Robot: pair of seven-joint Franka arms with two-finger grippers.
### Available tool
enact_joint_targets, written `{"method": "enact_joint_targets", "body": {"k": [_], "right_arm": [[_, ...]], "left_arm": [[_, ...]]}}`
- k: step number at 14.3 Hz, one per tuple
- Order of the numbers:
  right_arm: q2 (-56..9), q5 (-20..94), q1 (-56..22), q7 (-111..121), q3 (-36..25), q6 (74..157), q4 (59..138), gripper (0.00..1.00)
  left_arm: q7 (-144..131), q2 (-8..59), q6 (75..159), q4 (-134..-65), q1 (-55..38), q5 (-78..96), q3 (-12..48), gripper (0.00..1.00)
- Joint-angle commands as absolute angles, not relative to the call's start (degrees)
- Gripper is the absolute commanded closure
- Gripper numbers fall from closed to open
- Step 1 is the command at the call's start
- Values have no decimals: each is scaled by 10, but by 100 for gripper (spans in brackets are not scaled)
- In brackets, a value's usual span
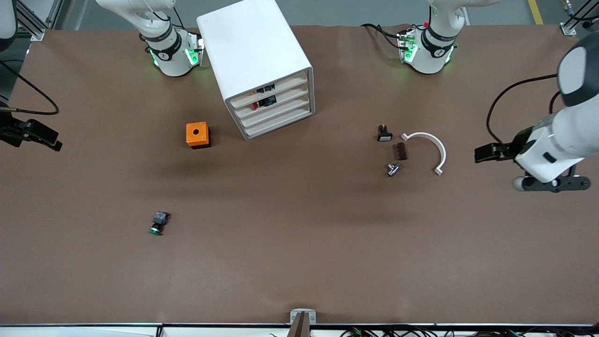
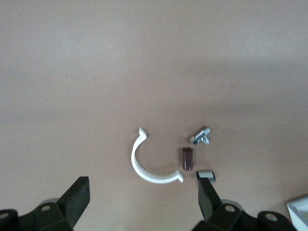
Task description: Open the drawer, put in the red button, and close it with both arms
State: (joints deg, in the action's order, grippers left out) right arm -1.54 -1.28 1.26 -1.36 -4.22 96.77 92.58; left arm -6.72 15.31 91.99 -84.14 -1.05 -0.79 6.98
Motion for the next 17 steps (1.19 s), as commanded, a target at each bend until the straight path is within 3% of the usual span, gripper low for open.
{"method": "enact_joint_targets", "body": {"k": [1, 3, 7, 13, 17], "right_arm": [[-4, -15, 11, -22, -42, 964, 933, 0], [-4, -15, 12, -22, -42, 964, 933, 0], [-4, -15, 12, -22, -42, 964, 933, 0], [-4, -15, 12, -22, -42, 964, 933, 0], [-4, -15, 12, -22, -41, 963, 933, 0]], "left_arm": [[-62, 129, 986, -898, -35, -20, 43, 1], [-62, 129, 1026, -911, -34, -20, 41, 1], [-63, 105, 1022, -896, -26, -21, 41, 1], [-62, 67, 933, -857, -13, -21, 44, 1], [-63, 68, 926, -854, -14, -14, 46, 1]]}}
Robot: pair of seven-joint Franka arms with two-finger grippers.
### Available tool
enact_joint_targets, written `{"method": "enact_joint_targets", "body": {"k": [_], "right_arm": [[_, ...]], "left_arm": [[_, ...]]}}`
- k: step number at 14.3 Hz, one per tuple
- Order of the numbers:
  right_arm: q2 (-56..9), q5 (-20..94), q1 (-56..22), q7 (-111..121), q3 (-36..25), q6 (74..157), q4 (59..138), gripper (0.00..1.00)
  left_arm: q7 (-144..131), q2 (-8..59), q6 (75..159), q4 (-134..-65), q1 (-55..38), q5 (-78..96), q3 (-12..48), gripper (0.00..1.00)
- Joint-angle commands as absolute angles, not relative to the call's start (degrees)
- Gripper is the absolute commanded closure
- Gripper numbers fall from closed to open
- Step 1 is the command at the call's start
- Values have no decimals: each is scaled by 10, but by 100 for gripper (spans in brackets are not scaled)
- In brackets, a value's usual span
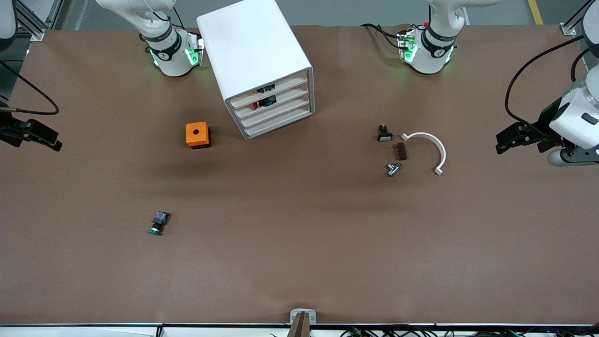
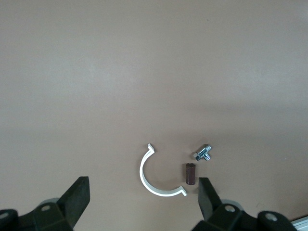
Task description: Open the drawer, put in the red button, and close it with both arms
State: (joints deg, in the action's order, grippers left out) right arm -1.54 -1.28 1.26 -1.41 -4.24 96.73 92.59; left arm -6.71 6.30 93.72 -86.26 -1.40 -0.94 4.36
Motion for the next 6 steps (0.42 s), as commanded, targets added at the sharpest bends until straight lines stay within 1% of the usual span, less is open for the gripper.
{"method": "enact_joint_targets", "body": {"k": [1, 6], "right_arm": [[-4, -15, 12, -22, -42, 964, 934, 0], [-4, -15, 12, -22, -41, 964, 934, 0]], "left_arm": [[-66, 68, 926, -854, -14, -14, 47, 1], [-71, 71, 926, -853, -14, -12, 47, 0]]}}
